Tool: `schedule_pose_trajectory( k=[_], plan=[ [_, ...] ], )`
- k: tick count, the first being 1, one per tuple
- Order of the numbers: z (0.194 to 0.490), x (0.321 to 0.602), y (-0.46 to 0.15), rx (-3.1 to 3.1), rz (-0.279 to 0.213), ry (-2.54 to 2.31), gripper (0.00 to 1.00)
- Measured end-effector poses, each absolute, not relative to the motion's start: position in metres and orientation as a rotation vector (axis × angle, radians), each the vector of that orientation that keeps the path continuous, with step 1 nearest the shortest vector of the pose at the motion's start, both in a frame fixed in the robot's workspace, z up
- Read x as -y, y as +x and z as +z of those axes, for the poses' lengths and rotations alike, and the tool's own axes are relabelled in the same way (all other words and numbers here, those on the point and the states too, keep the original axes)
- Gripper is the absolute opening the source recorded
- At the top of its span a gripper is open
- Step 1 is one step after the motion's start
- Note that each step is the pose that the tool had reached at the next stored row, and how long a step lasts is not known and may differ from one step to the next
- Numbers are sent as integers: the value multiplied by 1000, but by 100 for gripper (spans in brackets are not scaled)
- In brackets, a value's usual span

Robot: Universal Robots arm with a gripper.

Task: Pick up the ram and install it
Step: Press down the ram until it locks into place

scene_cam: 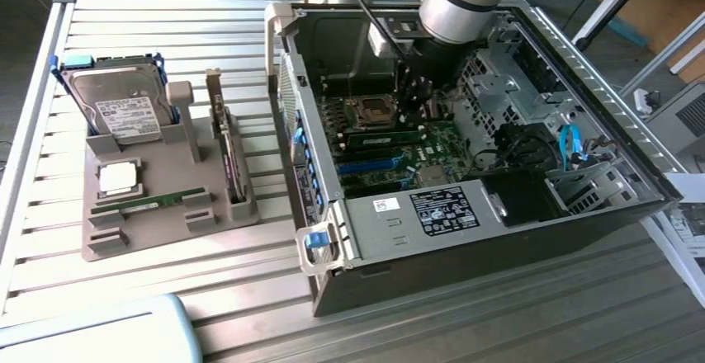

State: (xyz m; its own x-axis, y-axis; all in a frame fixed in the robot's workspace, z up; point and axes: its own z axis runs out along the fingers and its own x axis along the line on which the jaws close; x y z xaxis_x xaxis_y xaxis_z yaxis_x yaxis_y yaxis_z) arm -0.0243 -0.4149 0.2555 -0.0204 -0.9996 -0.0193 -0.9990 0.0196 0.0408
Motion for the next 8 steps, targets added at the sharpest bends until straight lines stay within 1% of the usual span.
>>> schedule_pose_trajectory(
  k=[8],
  plan=[
    [248,415,-66,2233,-67,2188,10]
  ],
)
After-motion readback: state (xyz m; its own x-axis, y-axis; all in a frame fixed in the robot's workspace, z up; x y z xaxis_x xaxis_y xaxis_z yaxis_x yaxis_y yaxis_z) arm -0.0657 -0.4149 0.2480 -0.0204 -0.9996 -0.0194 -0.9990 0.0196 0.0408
